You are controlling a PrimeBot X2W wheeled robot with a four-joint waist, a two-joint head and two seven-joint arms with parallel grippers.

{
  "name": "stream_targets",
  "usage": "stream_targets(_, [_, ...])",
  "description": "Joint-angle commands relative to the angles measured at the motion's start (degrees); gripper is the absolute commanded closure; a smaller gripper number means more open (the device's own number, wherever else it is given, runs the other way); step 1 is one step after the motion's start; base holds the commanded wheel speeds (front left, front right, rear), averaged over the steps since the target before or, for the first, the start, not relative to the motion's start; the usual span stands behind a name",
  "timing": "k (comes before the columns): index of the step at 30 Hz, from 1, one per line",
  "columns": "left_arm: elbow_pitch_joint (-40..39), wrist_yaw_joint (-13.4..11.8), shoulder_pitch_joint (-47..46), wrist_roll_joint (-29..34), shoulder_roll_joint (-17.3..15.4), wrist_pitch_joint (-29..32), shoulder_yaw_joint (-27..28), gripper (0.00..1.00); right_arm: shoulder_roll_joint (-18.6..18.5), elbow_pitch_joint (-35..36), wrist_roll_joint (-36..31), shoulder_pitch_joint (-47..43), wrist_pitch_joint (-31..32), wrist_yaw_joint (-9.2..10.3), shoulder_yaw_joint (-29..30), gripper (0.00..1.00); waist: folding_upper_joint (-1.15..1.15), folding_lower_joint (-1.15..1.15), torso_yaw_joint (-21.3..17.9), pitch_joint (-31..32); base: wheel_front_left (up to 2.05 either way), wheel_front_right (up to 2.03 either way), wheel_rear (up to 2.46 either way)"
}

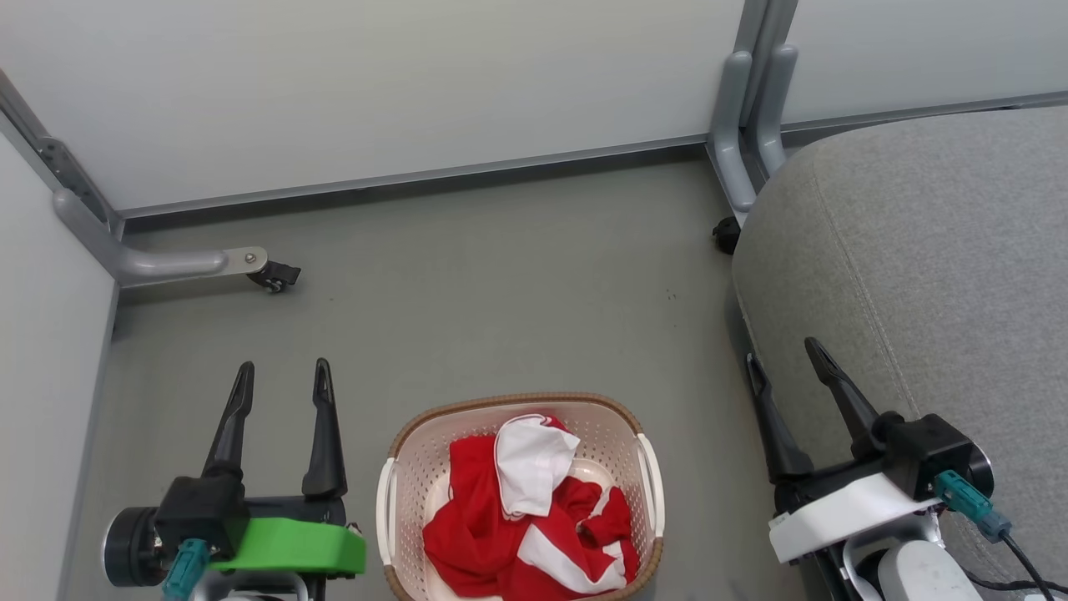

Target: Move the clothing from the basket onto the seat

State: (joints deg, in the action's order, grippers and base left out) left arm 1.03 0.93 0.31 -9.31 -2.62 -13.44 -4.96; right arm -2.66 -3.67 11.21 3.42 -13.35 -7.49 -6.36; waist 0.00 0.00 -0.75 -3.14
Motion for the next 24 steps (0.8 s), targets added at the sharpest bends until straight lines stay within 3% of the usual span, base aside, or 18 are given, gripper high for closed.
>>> stream_targets(1, [-0.4, -0.3, 0.0, 1.4, -0.4, -0.4, -0.1, 0.00, -0.3, 0.5, -1.2, 0.8, -0.6, 0.00, -0.2, 0.00, 0.00, 0.00, 0.0, -0.1, 0.00, 0.00, 0.00])
stream_targets(15, [-0.5, -0.7, 0.5, 7.2, -0.4, -1.9, -1.1, 0.00, -0.4, 0.9, -6.7, 0.3, -1.9, 0.00, -1.1, 0.00, 0.00, 0.00, 0.1, -0.3, 0.00, 0.00, 0.00])
stream_targets(24, [-0.1, -0.4, 0.9, 7.0, -0.4, -1.7, -1.2, 0.00, -0.4, 0.4, -6.2, -0.3, -1.9, 0.01, -1.1, 0.00, 0.00, 0.00, 0.2, 0.5, 0.00, 0.00, 0.00])
